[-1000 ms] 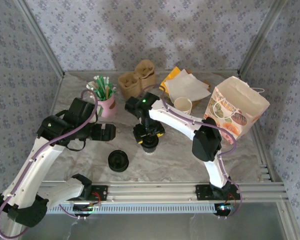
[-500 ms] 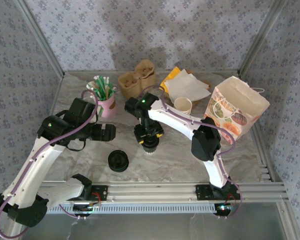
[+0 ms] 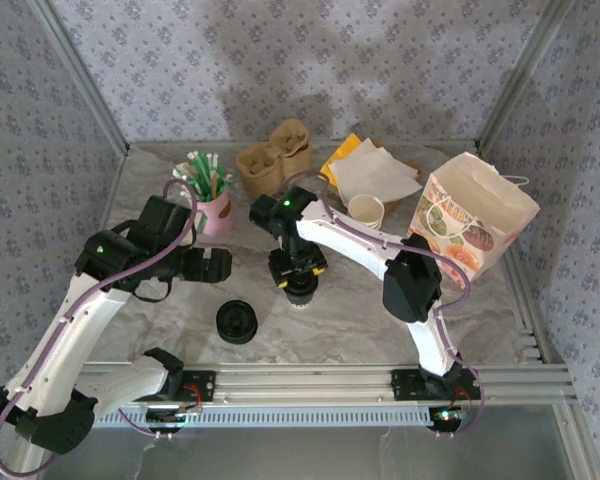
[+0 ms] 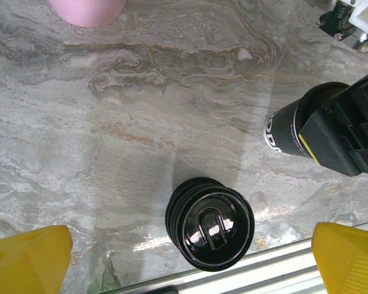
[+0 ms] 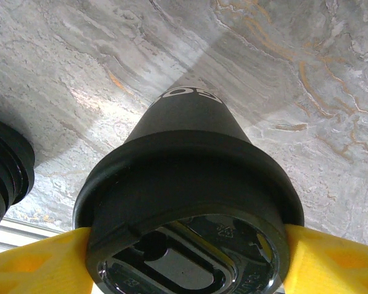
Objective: Pack the takeout coffee
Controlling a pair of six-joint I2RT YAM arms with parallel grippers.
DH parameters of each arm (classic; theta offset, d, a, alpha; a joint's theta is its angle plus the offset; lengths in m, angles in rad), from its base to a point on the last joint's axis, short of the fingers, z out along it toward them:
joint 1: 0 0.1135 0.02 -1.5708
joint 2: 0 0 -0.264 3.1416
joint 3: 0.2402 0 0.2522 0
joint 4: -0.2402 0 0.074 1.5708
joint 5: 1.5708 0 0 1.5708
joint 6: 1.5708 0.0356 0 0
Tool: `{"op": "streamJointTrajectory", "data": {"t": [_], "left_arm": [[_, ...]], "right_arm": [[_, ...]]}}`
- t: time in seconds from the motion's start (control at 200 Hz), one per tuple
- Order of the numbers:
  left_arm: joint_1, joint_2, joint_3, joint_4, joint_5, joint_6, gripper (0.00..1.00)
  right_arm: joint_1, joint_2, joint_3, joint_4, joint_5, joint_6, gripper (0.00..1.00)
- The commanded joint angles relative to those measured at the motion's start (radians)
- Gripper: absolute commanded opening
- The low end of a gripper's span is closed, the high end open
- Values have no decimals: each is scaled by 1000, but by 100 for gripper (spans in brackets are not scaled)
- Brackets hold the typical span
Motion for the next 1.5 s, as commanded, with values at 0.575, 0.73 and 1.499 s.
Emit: {"op": "streamJointTrajectory", "data": {"t": [0.575, 0.73, 1.499], "left_arm": [[-6, -2, 32, 4, 17, -6, 100], [-6, -2, 35, 7, 16, 0, 100], [-6, 31, 64, 12, 13, 0, 100]], "right_arm": [[-19, -50, -14, -53, 52, 48, 72], [-16, -101, -45, -56, 51, 61, 72], [125, -435, -484, 22, 14, 150, 73]]}}
